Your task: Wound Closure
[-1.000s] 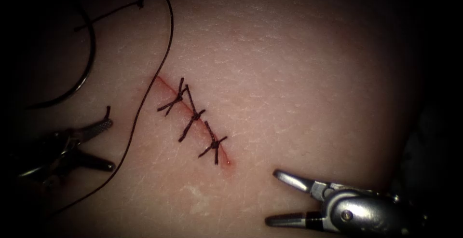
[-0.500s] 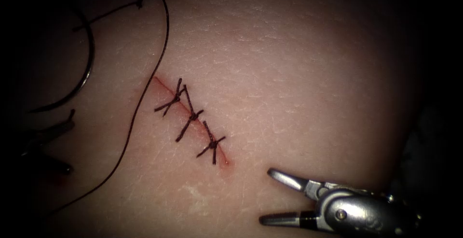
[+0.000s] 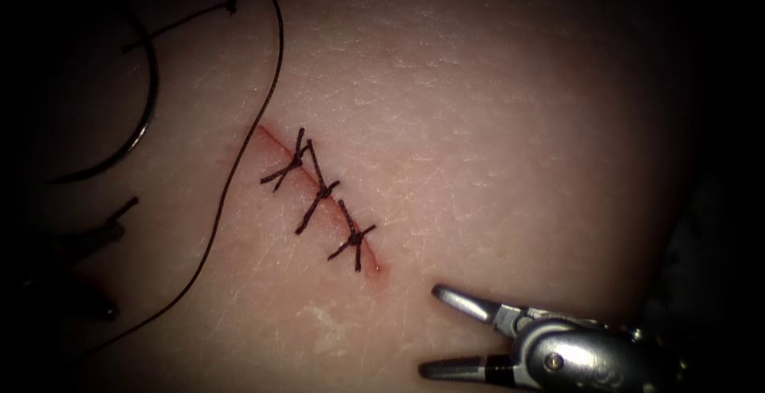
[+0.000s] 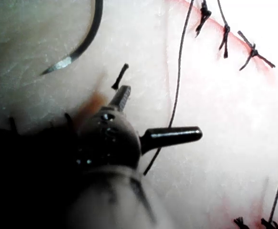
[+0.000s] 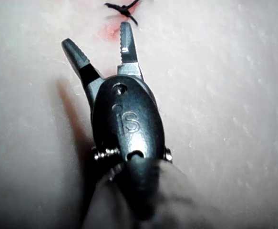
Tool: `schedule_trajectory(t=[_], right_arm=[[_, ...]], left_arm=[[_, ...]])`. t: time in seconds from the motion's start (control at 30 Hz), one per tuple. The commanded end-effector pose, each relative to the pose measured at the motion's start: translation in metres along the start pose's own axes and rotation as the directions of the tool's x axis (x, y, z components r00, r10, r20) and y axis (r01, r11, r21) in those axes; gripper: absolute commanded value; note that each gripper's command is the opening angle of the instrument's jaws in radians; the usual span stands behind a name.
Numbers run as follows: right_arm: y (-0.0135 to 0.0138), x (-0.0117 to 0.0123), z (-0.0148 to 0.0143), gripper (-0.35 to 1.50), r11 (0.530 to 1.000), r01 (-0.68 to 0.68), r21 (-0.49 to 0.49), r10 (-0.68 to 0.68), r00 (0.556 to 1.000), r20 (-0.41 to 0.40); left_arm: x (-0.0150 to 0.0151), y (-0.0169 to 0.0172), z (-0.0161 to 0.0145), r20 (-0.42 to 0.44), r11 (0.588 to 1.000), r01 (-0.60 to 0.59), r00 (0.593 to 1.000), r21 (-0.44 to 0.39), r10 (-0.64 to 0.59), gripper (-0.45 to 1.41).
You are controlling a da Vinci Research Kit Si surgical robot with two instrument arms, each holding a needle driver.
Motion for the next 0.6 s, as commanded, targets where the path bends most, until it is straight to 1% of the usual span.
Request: schedule_trajectory(t=[0.03,0.1,0.23,0.3,0.37,0.4,0.43,0.53,0.6], right_arm=[[-0.0005,-0.0005,0.0010,1.33,1.000,-0.001,0.003,0.001,1.000,-0.002],[-0.0006,-0.0005,0.0010,1.33,1.000,0.000,0.002,0.000,1.000,-0.002],[-0.0009,-0.0006,0.0010,1.33,1.000,-0.004,0.002,0.004,1.000,-0.002],[-0.0010,-0.0007,0.0010,1.33,1.000,-0.002,0.002,0.002,1.000,-0.002],[-0.0012,-0.0008,0.0011,1.33,1.000,-0.007,0.001,0.007,1.000,-0.001],[-0.0012,-0.0008,0.0012,1.33,1.000,-0.006,0.000,0.006,1.000,-0.001],[-0.0012,-0.0008,0.0012,1.33,1.000,-0.011,0.000,0.011,1.000,0.000],[-0.0014,-0.0009,0.0014,1.35,1.000,-0.010,-0.002,0.010,1.000,0.000],[-0.0015,-0.0009,0.0014,1.35,1.000,-0.010,-0.002,0.010,1.000,0.001]], left_arm=[[-0.0009,0.0003,0.0007,0.001,1.000,0.000,1.000,-0.013,0.000,1.15],[-0.0002,0.0015,0.0021,0.000,0.999,0.012,1.000,-0.047,-0.012,1.15],[-0.0001,0.0013,0.0033,0.002,0.997,0.006,1.000,-0.079,-0.005,1.15],[-0.0007,0.0005,0.0039,-0.001,0.997,-0.014,1.000,-0.075,0.014,1.13],[-0.0016,-0.0003,0.0045,-0.003,0.997,-0.007,1.000,-0.072,0.006,1.11],[-0.0029,-0.0015,0.0051,-0.004,0.998,0.006,1.000,-0.069,-0.006,1.11],[-0.0034,-0.0021,0.0053,-0.006,0.998,0.007,1.000,-0.070,-0.007,1.13],[-0.0050,-0.0042,0.0056,0.005,0.997,0.032,0.999,-0.071,-0.032,1.16],[-0.0060,-0.0057,0.0053,0.012,0.994,0.081,0.997,-0.075,-0.080,1.18]])
